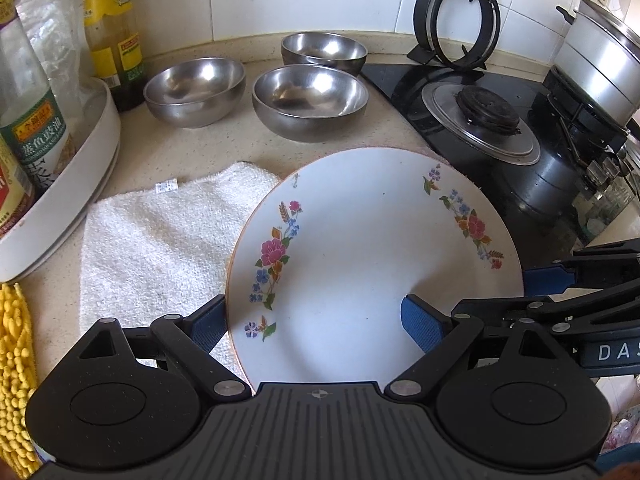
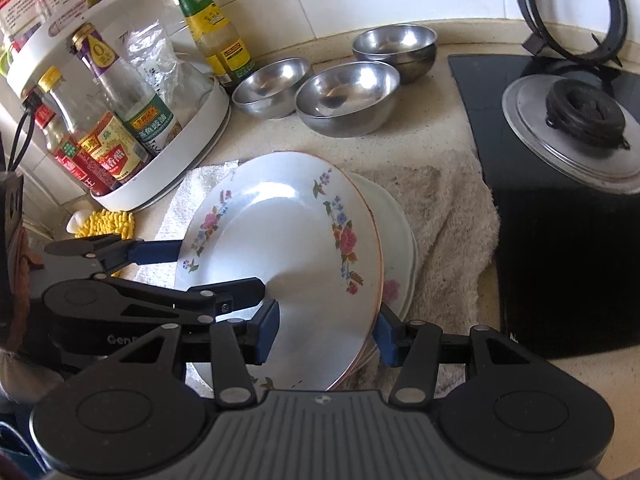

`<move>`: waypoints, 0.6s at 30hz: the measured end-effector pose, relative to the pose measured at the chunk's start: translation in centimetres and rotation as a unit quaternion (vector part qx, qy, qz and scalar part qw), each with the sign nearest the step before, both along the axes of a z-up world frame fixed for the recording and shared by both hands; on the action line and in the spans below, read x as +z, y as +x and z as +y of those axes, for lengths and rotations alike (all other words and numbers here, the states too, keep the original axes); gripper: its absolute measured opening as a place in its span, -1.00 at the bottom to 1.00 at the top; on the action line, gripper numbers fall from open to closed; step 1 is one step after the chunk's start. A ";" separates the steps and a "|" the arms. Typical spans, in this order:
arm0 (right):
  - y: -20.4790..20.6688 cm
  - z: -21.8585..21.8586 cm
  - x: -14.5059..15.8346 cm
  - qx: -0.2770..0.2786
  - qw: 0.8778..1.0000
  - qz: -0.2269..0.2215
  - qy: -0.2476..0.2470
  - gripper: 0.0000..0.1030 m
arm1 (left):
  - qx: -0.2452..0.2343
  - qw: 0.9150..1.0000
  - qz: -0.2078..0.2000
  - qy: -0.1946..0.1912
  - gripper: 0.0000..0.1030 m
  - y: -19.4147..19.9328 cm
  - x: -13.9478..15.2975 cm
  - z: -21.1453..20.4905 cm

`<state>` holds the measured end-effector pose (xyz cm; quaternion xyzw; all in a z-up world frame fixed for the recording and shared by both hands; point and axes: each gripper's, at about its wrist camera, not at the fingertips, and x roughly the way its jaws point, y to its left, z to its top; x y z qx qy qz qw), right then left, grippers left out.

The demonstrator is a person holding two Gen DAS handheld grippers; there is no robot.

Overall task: Organize plates and bowls
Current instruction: 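Lower the small-flower plate onto the plate stack and open both grippers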

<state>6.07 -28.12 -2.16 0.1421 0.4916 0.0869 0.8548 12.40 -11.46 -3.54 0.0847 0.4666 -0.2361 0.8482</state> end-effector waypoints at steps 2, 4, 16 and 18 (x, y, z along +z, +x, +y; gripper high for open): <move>0.2 0.3 0.0 0.008 1.000 -0.001 -0.007 0.31 | 0.005 1.000 0.002 0.001 0.81 0.3 -0.1 0.1; 0.6 0.2 0.0 0.009 1.000 -0.005 -0.012 0.32 | 0.007 1.000 0.005 0.001 0.78 0.6 -0.2 0.2; 2.5 -1.0 0.7 0.009 0.994 -0.063 -0.087 0.32 | 0.010 1.000 -0.007 -0.015 0.70 1.6 0.3 0.3; 3.0 -1.1 0.9 0.015 0.994 -0.069 -0.088 0.32 | 0.017 1.000 -0.012 -0.019 0.71 1.9 0.5 0.4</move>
